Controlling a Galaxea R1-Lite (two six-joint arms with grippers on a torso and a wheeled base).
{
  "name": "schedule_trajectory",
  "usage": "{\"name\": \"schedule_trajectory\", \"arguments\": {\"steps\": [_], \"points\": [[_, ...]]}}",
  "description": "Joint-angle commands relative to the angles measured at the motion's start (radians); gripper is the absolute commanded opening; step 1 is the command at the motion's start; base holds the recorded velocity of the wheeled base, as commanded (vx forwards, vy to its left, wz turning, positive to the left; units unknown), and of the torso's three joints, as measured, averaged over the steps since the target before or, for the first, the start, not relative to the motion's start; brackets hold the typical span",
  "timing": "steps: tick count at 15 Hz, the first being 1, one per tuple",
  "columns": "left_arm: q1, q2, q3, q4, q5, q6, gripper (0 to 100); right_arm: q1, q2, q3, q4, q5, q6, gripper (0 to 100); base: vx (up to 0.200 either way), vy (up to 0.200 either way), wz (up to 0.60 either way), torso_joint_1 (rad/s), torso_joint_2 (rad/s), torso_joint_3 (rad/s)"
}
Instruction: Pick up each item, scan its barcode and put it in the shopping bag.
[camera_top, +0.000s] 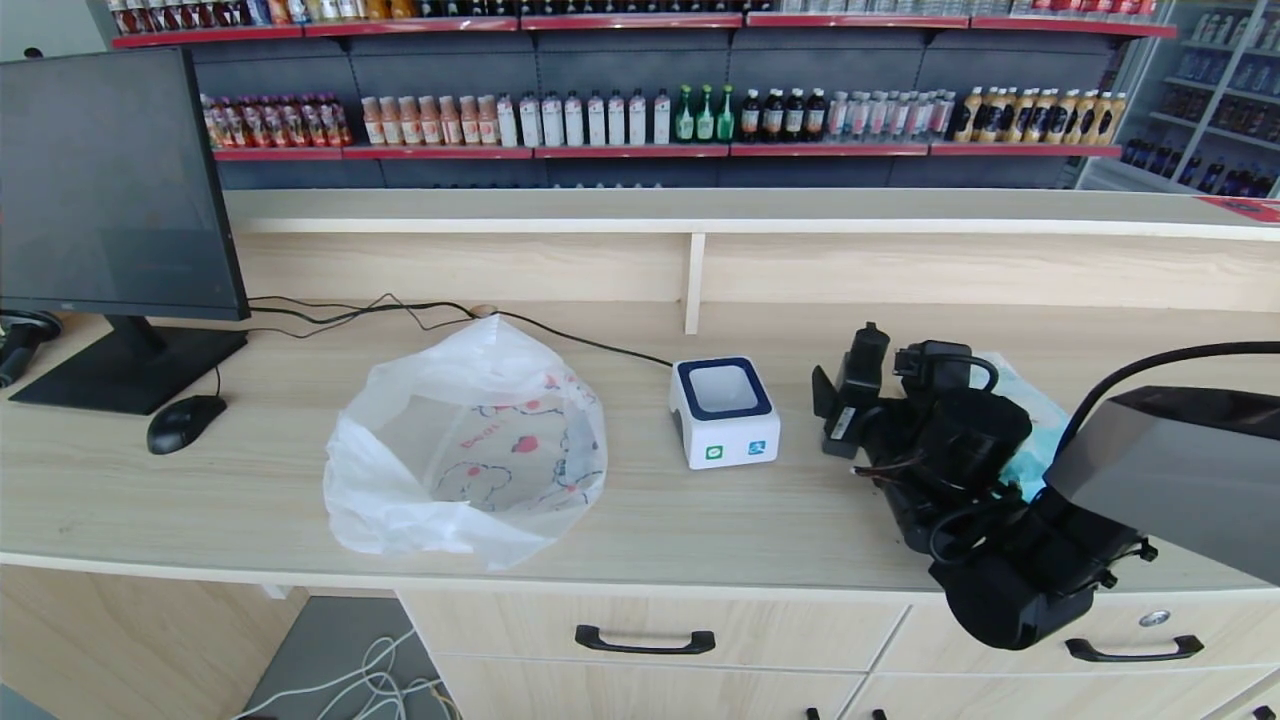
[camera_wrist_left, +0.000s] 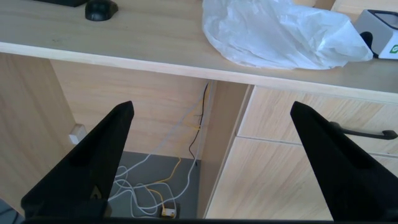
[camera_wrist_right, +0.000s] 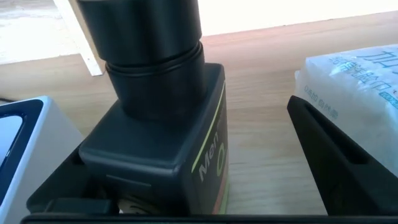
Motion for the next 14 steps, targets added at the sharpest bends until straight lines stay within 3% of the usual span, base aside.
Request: {"name": "schedule_trajectory", "arguments": {"steps": [1, 14], "points": [[0.000, 0.000, 0.000, 0.000, 0.000, -0.001, 100, 0.002, 0.012, -0.004, -0.001, 0.000, 0.000, 100, 0.000, 0.000, 0.00, 0.000, 0.00, 0.000], [0.000, 0.000, 0.000, -0.001, 0.000, -0.001, 100, 0.005, 0.038, -0.018, -0.001, 0.011, -0.001, 100, 0.000, 0.000, 0.00, 0.000, 0.00, 0.000]]}}
